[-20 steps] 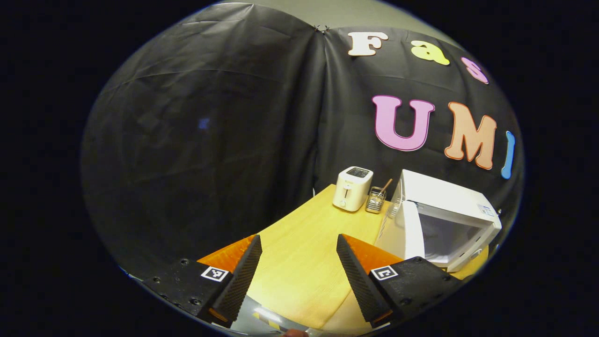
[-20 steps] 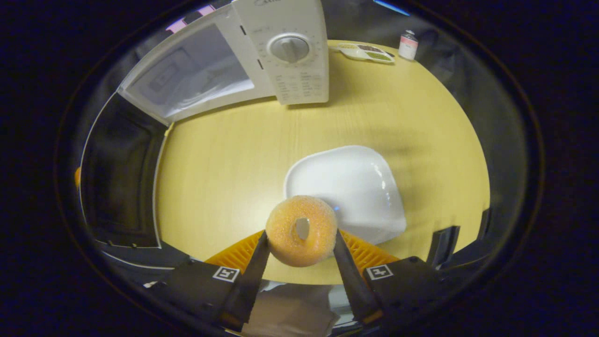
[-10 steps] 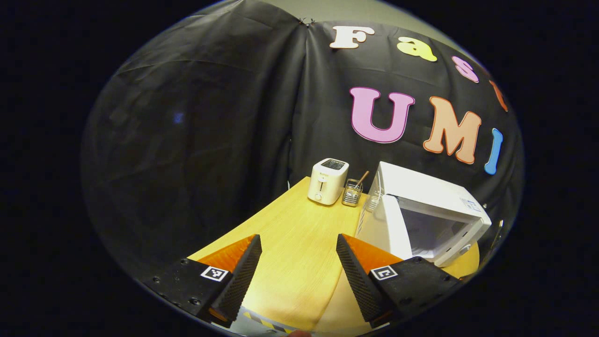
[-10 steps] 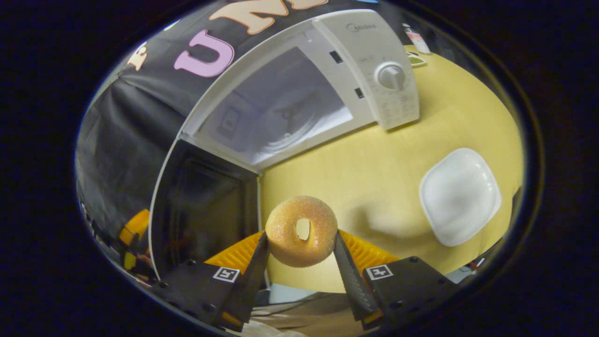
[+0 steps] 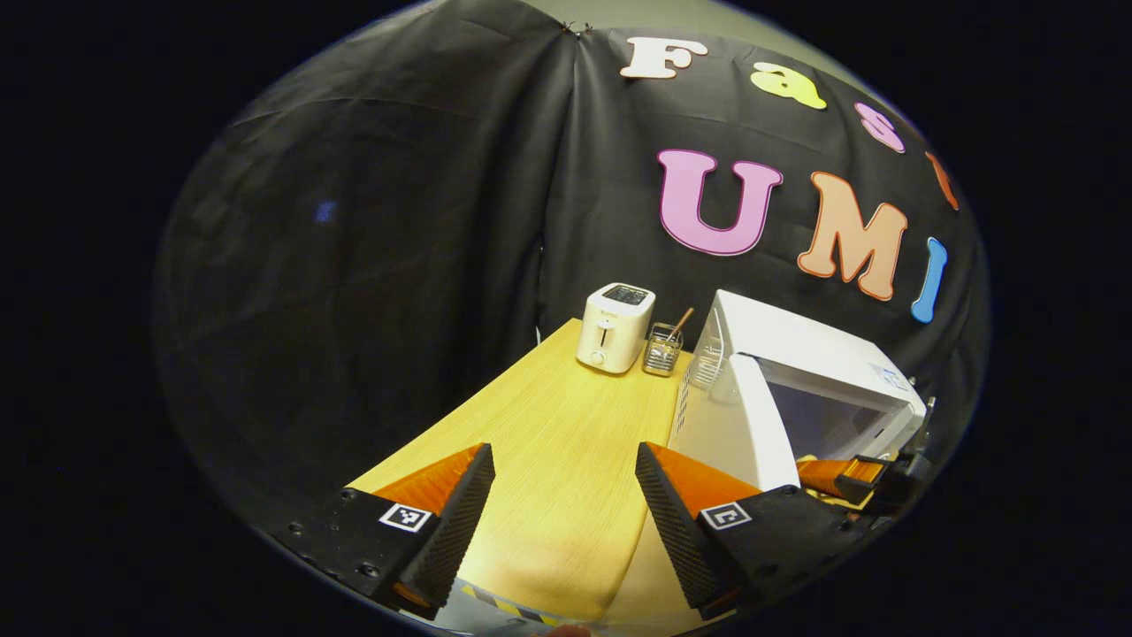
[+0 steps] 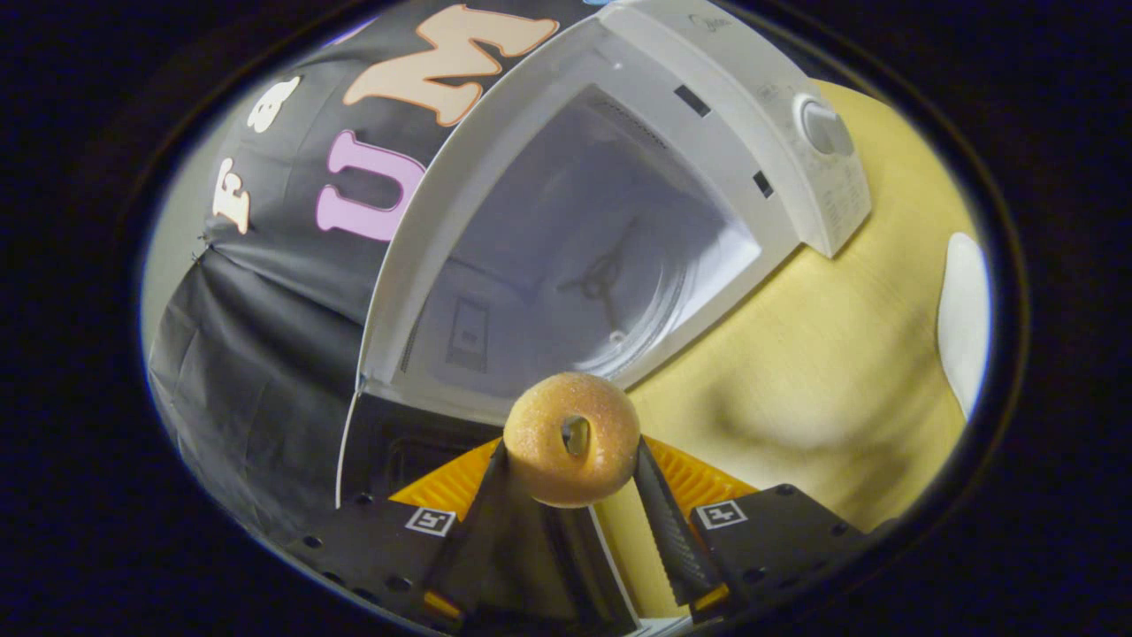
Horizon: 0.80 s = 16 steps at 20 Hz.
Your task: Open the microwave oven with the left hand, put the food in, and close the microwave oven.
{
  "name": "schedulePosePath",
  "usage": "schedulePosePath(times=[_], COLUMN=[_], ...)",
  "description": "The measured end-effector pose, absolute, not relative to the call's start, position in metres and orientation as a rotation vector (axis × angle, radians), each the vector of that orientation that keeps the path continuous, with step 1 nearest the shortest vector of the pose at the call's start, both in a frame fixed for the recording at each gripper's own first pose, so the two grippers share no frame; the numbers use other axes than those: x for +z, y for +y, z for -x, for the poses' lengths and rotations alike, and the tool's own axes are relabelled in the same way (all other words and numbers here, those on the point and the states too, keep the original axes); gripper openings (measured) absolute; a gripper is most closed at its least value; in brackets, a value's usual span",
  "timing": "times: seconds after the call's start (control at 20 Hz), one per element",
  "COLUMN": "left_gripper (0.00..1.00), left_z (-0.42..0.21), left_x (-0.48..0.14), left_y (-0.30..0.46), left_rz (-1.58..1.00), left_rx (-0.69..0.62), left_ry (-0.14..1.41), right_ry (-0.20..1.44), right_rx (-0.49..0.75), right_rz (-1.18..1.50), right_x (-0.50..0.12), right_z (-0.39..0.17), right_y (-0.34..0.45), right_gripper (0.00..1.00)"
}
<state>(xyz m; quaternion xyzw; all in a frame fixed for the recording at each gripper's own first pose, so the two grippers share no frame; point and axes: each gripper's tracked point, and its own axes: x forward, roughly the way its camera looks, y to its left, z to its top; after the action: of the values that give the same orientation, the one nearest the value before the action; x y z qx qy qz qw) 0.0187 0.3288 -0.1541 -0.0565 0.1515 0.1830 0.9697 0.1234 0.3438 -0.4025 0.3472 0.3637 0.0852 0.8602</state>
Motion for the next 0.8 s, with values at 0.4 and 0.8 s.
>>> schedulePosePath(times=[0.4,0.8], left_gripper=[0.94,0.95], left_z=[-0.019,-0.002], left_x=[-0.157,-0.171], left_y=[0.329,0.338], left_rz=[0.084,0.066], left_rx=[0.335,0.359], left_ry=[0.349,0.406], right_ry=[0.541,0.461], right_rx=[0.036,-0.038], right_rz=[-0.583,-0.471], right_x=[-0.403,-0.411], right_z=[-0.203,-0.247], right_y=[0.326,0.33], right_gripper=[0.82,0.75])
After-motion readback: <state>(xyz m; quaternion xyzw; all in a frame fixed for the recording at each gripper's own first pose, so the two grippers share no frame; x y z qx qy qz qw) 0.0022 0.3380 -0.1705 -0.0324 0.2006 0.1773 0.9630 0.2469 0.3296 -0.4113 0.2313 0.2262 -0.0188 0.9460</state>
